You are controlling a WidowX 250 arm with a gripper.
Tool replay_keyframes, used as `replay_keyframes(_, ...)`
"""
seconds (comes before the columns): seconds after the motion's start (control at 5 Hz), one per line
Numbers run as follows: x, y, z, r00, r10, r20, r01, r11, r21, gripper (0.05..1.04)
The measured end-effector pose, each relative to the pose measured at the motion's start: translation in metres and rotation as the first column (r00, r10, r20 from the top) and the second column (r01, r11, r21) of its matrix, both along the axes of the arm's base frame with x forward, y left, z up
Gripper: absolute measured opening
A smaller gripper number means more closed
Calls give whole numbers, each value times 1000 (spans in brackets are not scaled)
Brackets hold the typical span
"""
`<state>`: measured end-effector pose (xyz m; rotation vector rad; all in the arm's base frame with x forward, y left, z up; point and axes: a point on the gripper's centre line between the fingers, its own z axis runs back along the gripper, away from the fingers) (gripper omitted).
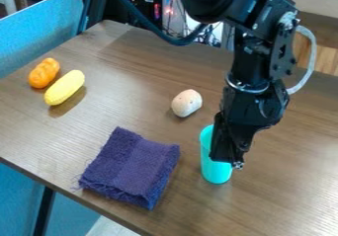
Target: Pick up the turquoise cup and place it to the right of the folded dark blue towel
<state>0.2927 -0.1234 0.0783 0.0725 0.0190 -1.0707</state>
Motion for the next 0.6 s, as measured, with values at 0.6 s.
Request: replay_keyframes(0.6,-7,-1,6,999,26,45,-27,999,21,371)
